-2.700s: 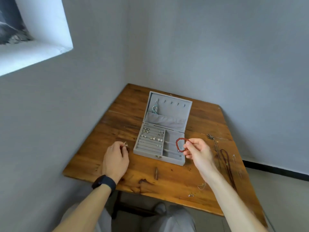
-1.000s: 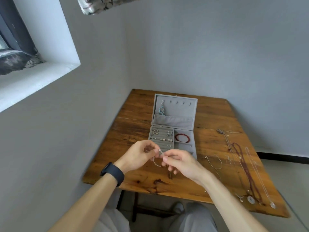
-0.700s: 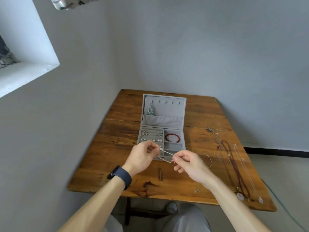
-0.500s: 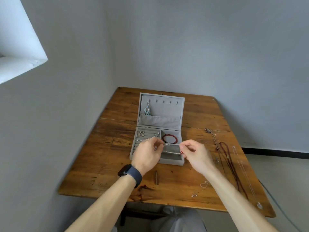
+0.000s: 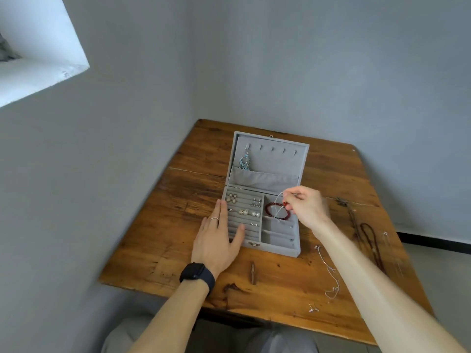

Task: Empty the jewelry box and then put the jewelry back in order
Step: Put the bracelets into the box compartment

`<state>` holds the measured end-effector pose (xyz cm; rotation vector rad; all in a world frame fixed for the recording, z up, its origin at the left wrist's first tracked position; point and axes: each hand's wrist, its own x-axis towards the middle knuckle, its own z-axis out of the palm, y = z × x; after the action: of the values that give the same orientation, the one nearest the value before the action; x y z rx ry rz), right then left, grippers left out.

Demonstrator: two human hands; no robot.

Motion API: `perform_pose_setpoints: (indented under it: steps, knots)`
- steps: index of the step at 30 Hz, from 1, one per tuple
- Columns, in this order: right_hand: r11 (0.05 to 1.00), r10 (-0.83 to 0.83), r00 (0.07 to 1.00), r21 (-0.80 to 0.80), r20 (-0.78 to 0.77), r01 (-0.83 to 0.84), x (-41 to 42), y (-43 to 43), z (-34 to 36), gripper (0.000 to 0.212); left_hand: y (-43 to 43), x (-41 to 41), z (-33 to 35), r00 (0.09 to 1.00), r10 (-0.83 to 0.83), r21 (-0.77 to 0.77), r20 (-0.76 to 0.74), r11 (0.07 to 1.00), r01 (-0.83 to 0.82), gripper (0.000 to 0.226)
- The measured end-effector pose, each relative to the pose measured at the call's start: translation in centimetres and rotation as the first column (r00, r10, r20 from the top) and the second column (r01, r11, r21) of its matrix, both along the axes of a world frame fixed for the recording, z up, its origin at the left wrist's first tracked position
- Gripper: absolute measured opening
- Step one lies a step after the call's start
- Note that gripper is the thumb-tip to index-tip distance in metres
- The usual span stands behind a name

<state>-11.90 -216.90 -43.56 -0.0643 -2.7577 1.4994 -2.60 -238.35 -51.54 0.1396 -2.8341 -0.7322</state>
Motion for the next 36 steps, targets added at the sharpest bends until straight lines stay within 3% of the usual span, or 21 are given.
perform_pose_setpoints:
  steps: [10, 12, 15, 17, 22, 26, 36]
  knots:
    - [0.975, -0.03, 0.999, -0.219, 0.011, 0.032, -0.7, -0.9, -0.3, 0.01, -0.1, -0.2, -0.3, 1.0, 0.002, -0.047, 0.023, 0.999, -0.001, 0.083]
    - [0.986, -0.043, 0.999, -0.159, 0.019, 0.046, -0.6, -0.5, -0.8, 0.009, -0.1, -0.3, -0.2, 1.0, 0.003, -0.054, 0.026, 0.999, -0.002, 0.083]
    - [0.981, -0.041, 0.999, 0.192, 0.005, 0.039, -0.4, 0.4, -1.8, 0.012, -0.1, -0.3, -0.2, 1.0, 0.003, -0.058, 0.028, 0.998, -0.001, 0.083]
    - [0.92, -0.011, 0.999, 0.39, -0.036, 0.024, -0.3, 0.8, -2.2, 0.016, -0.1, -0.3, -0.3, 1.0, 0.0, -0.059, 0.03, 0.998, 0.002, 0.083]
    - [0.716, 0.203, 0.966, 0.697, -0.163, -0.033, -0.7, 0.6, -2.2, 0.022, -0.1, -0.2, -0.4, 1.0, -0.011, -0.065, 0.026, 0.998, 0.013, 0.082]
    - [0.692, 0.202, 0.964, 0.722, -0.174, -0.015, -0.9, 1.0, -2.6, 0.02, -0.2, -0.3, -0.6, 1.0, -0.007, -0.071, 0.018, 0.997, 0.008, 0.083]
    - [0.791, 0.166, 0.951, 0.611, -0.26, 0.029, 0.1, 1.1, -3.9, 0.027, -0.1, -0.3, -0.7, 1.0, -0.01, -0.056, 0.0, 0.998, 0.01, 0.079]
